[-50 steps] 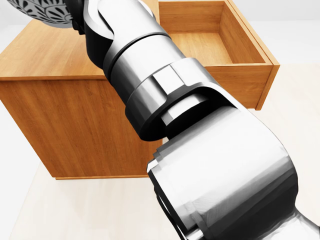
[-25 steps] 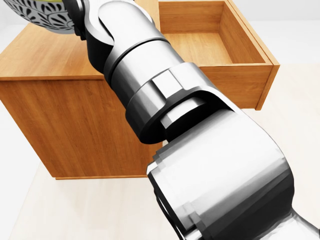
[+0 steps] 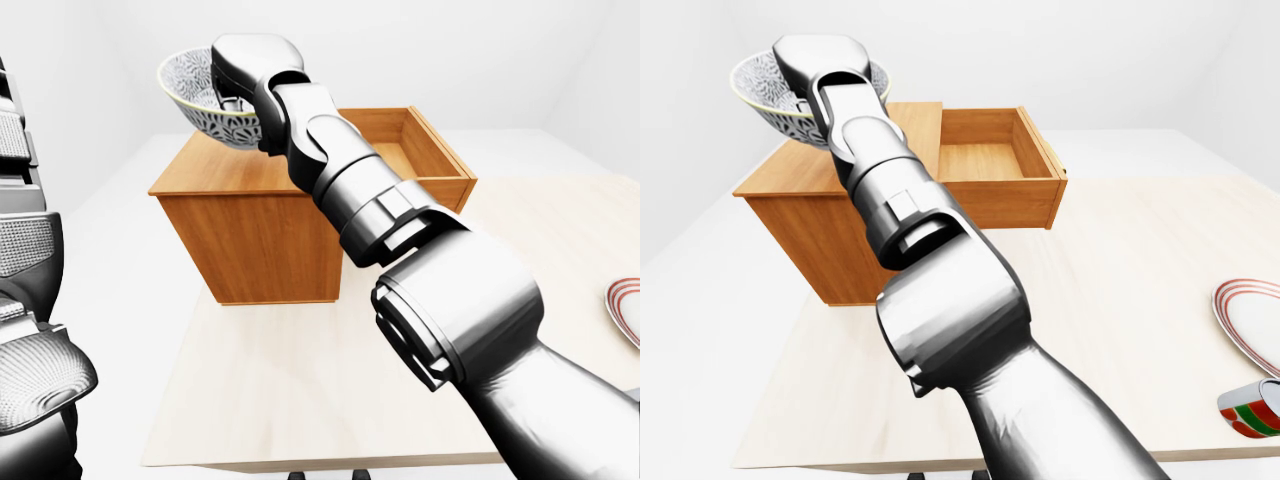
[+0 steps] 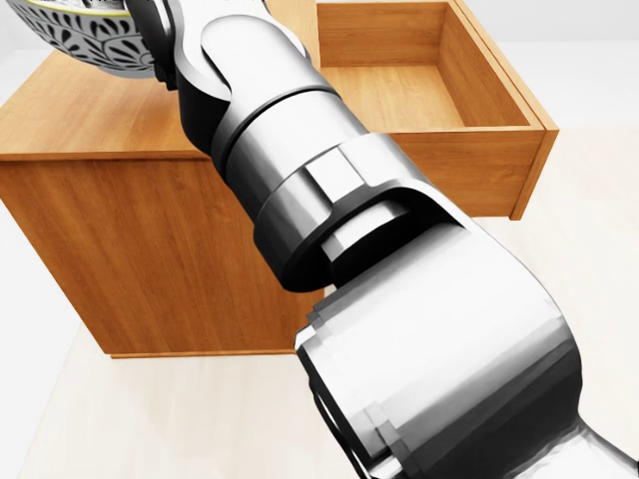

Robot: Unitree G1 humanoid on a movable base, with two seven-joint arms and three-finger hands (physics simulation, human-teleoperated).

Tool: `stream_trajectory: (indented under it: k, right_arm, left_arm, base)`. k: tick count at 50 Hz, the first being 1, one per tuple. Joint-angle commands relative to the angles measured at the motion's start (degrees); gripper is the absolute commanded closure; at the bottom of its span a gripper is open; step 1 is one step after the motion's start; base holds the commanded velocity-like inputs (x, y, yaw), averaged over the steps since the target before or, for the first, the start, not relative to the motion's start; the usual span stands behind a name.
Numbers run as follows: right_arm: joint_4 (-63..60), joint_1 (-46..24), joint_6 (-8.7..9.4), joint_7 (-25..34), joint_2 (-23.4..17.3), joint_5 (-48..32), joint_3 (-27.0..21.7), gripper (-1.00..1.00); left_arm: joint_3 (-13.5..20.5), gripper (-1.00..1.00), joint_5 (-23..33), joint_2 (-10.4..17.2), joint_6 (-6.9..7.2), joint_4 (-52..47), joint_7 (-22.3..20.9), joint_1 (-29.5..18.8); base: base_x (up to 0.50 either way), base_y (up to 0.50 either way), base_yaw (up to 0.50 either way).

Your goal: Put the bowl on top of the cabinet.

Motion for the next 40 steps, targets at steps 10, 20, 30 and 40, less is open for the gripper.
stream_trajectory:
  k: [10, 20, 30, 40]
  right_arm:
    - [-0.42, 0.27, 0.0, -2.48, 0.2, 2.14, 0.18, 0.96]
    - [-0.42, 0.81, 0.0, -3.17, 0.58, 2.42, 0.16, 0.96]
    - [-0.43, 1.16, 0.0, -3.24, 0.65, 2.6, 0.29, 0.96]
    - [-0.42, 1.94, 0.0, -3.59, 0.72, 2.67, 0.38, 0.96]
  left_arm:
    - [-0.12, -1.0, -0.03, 0.28, 0.0, 0.0, 0.0, 0.19]
    - [-0.07, -1.0, -0.13, 0.44, 0.0, 0.0, 0.0, 0.36]
    - [-0.25, -1.0, 0.08, 0.41, 0.0, 0.0, 0.0, 0.43]
    - [-0.24, -1.0, 0.93, -0.15, 0.0, 0.0, 0.0, 0.5]
  base:
    - [0.0, 0.0, 0.0]
    - [0.0, 0.0, 0.0]
    - [0.0, 0.0, 0.0]
    - [0.0, 0.0, 0.0]
